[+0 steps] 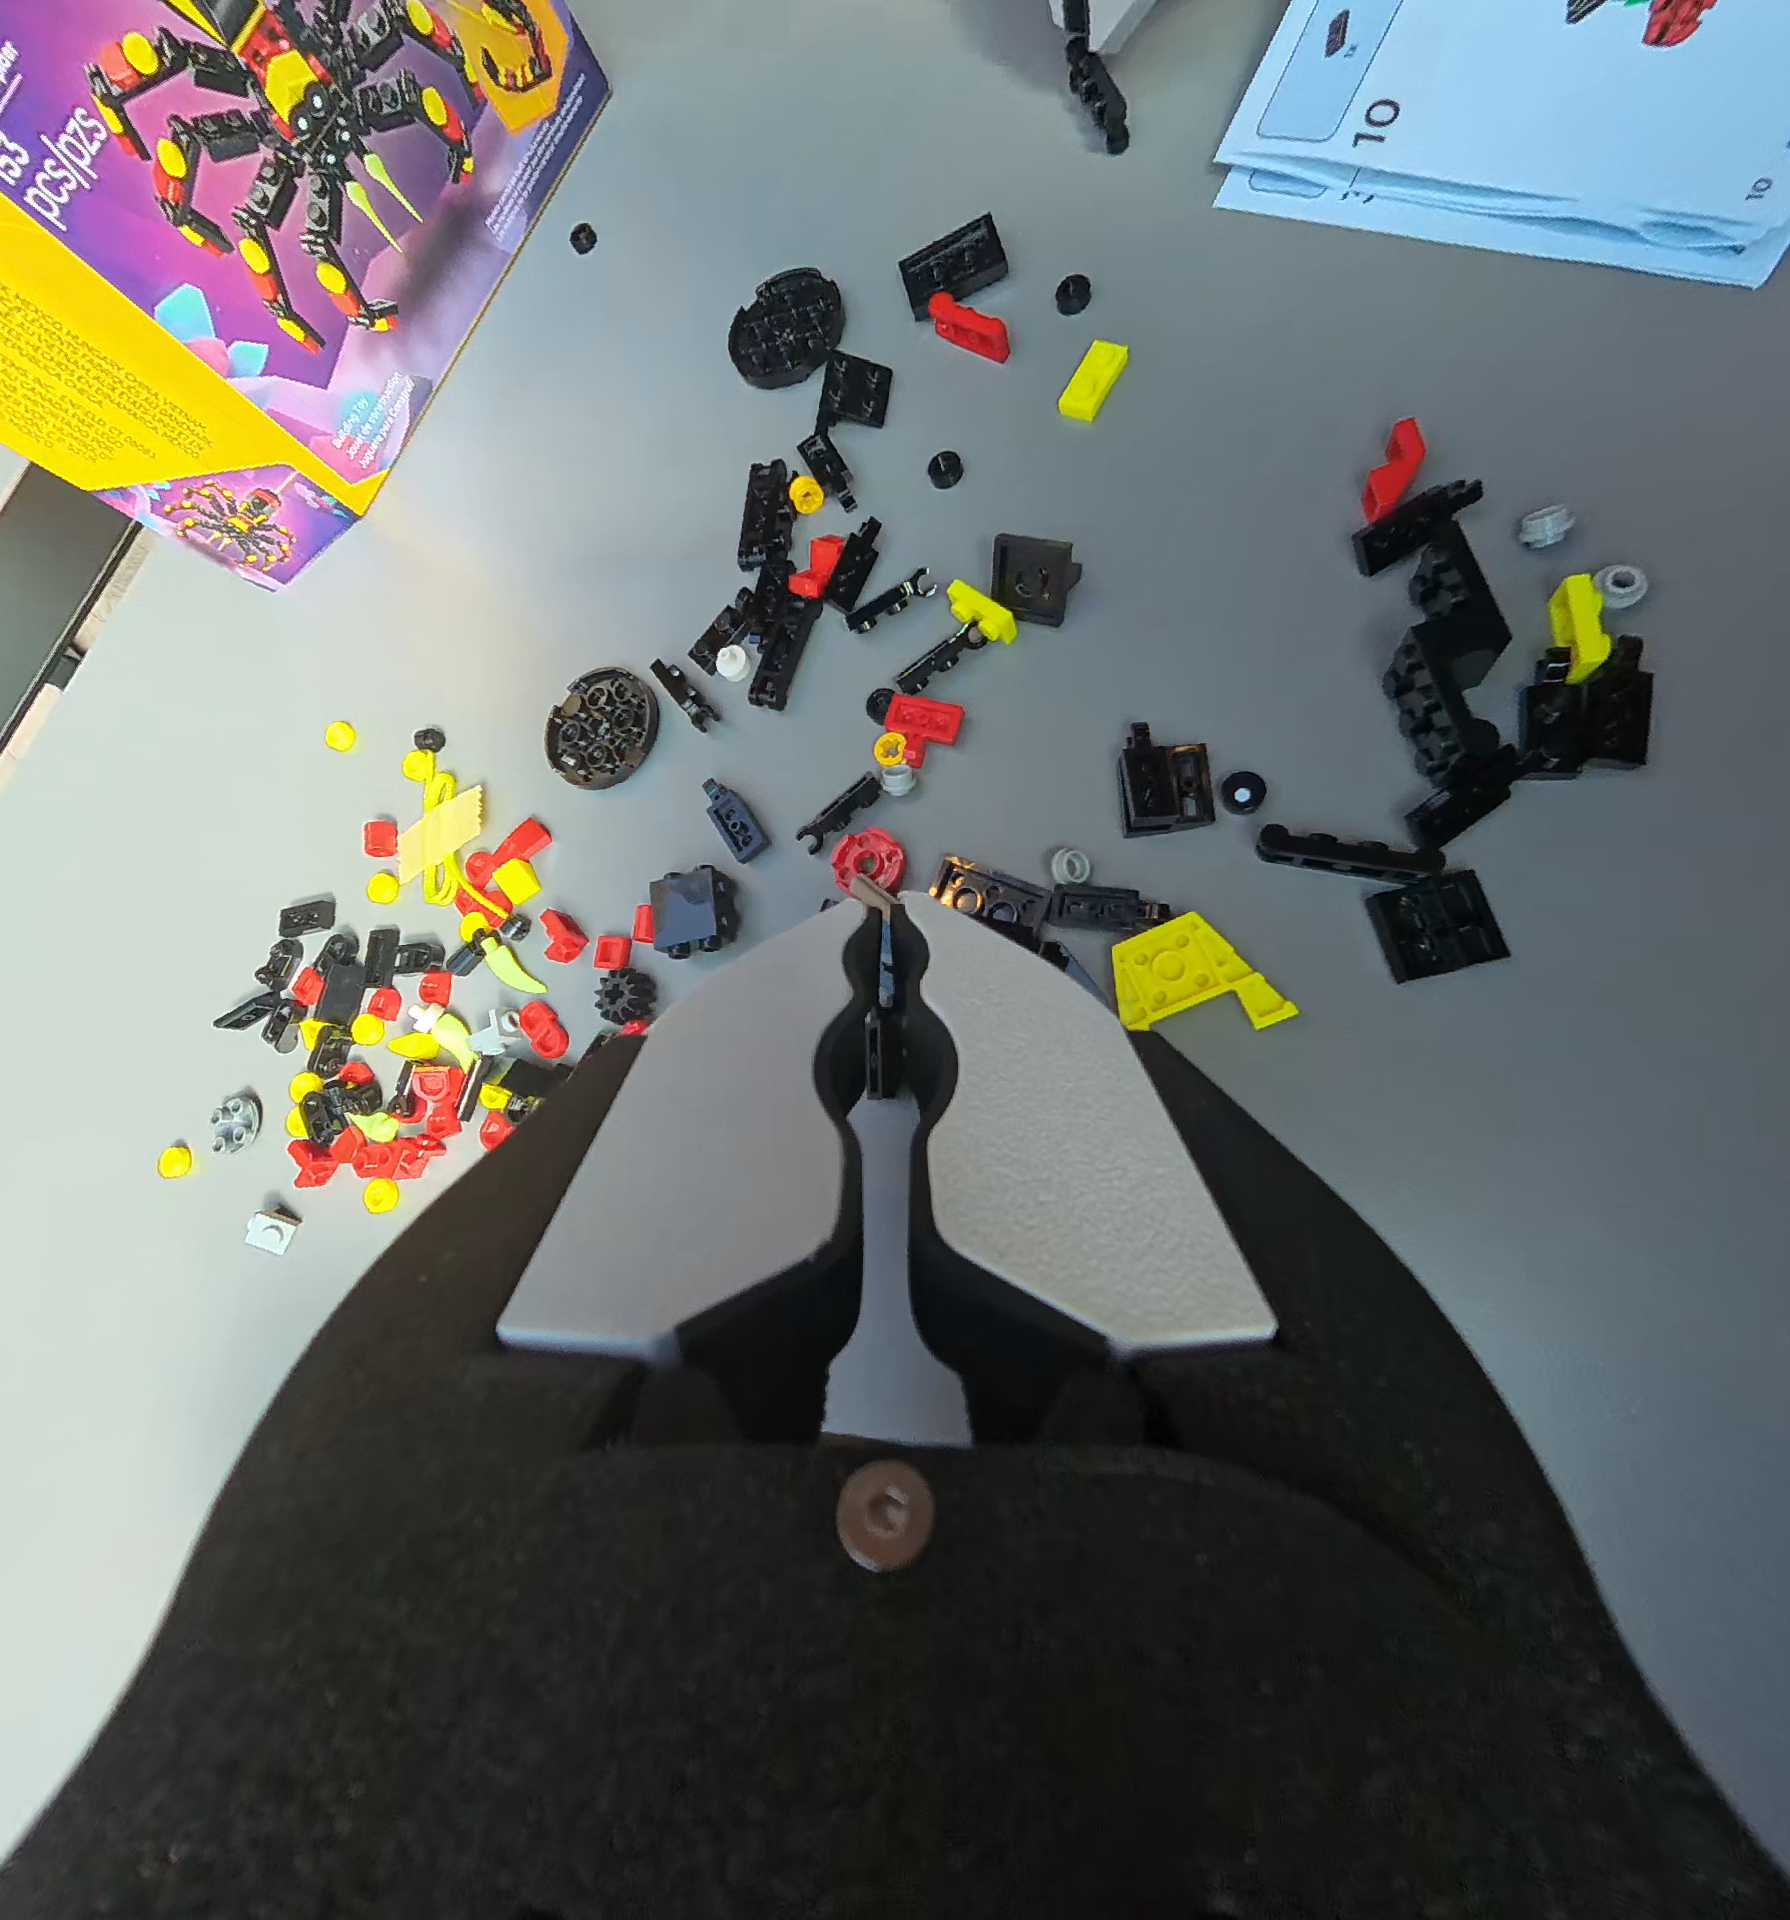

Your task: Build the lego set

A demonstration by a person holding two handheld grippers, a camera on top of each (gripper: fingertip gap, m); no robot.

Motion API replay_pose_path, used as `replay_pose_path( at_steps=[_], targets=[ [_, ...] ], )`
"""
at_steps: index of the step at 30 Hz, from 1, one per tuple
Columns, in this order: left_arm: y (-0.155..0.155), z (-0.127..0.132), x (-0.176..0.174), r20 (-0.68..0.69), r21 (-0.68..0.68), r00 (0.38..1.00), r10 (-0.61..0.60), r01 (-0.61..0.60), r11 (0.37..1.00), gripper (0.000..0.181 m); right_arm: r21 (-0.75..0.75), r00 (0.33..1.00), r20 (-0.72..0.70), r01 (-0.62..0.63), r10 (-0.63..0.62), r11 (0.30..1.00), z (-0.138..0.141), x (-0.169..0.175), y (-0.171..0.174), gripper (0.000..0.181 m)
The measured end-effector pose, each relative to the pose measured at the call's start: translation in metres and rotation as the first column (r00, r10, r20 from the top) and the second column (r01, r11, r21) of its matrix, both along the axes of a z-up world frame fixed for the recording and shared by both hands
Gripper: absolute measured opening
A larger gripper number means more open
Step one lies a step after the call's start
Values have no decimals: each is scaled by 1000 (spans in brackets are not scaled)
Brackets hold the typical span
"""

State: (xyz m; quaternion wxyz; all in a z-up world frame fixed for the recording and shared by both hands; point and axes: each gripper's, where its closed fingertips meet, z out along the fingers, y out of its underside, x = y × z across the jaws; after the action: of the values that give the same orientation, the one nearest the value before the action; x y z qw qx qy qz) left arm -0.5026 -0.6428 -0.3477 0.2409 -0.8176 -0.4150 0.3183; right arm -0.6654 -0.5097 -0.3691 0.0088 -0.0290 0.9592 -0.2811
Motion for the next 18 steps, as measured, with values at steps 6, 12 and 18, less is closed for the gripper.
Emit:
replay_pose_path(
  at_steps=[6, 12, 18],
  targets=[
    [-4, 0, 2, -13, 8, 1000, 16, -16, 1000, 1, -38, 999, -12, -42, 42, 998, 17, 13, -15, 6],
    [4, 10, -4, -143, 62, 989, -28, 38, 997, 1, -147, 999, 41, -25, 31, 989, 41, 44, -8, 7],
    [4, 17, -6, -244, 57, 969, -37, 52, 997, 2, -201, 998, 46, 42, -34, 979, 47, 78, 15, 13]
  ],
)
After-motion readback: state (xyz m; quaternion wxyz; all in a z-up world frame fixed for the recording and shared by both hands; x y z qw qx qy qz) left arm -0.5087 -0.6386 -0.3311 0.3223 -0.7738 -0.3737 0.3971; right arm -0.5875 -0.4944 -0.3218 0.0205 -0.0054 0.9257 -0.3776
